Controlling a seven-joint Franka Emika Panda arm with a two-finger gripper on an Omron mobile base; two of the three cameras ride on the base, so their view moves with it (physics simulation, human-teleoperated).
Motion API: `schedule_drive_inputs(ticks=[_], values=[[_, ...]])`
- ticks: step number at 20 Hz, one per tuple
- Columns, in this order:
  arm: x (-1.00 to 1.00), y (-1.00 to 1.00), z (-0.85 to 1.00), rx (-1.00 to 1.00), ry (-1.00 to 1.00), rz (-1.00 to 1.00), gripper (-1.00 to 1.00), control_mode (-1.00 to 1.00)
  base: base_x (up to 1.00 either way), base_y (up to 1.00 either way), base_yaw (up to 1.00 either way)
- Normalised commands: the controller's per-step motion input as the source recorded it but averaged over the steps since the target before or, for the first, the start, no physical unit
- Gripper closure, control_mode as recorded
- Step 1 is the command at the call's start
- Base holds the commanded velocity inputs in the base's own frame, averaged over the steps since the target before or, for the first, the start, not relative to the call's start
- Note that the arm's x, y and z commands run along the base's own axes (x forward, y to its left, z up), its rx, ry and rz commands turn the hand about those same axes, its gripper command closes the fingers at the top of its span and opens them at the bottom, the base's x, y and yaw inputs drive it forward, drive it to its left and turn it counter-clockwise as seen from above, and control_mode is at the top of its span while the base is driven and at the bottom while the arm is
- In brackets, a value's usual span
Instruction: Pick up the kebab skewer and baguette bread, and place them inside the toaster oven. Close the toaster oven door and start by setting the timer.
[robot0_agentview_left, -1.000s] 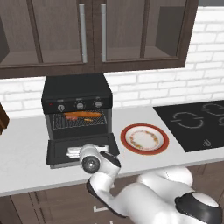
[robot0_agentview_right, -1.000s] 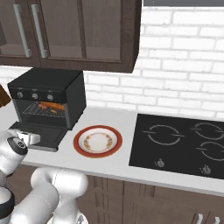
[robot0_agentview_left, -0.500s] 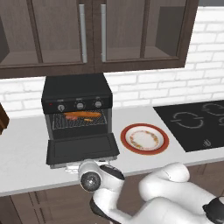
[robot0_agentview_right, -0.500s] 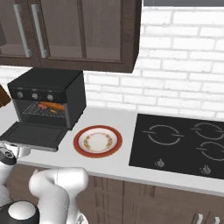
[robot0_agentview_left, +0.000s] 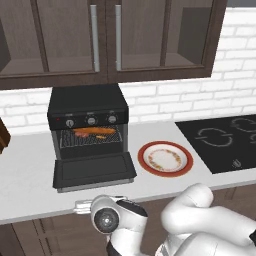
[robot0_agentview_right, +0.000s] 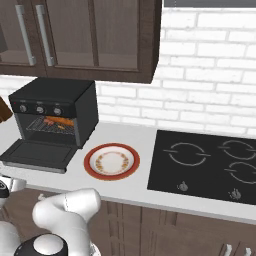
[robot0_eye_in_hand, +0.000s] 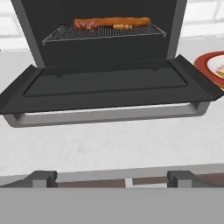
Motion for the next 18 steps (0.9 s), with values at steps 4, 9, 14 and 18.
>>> schedule_drive_inputs(ticks=[4,9,14,18], values=[[0.16,0.0,0.0,0.0,0.0,0.0,-1.0,-1.0,0.0,0.0,0.0],[0.28,0.03,-0.01,0.0,0.0,0.0,-1.0,-1.0,0.0,0.0,0.0],[0.08,0.07,-0.13,0.0,0.0,0.0,-1.0,-1.0,0.0,0.0,0.0],[0.05,0.1,-0.14,-0.02,0.0,0.0,-1.0,-1.0,0.0,0.0,0.0]])
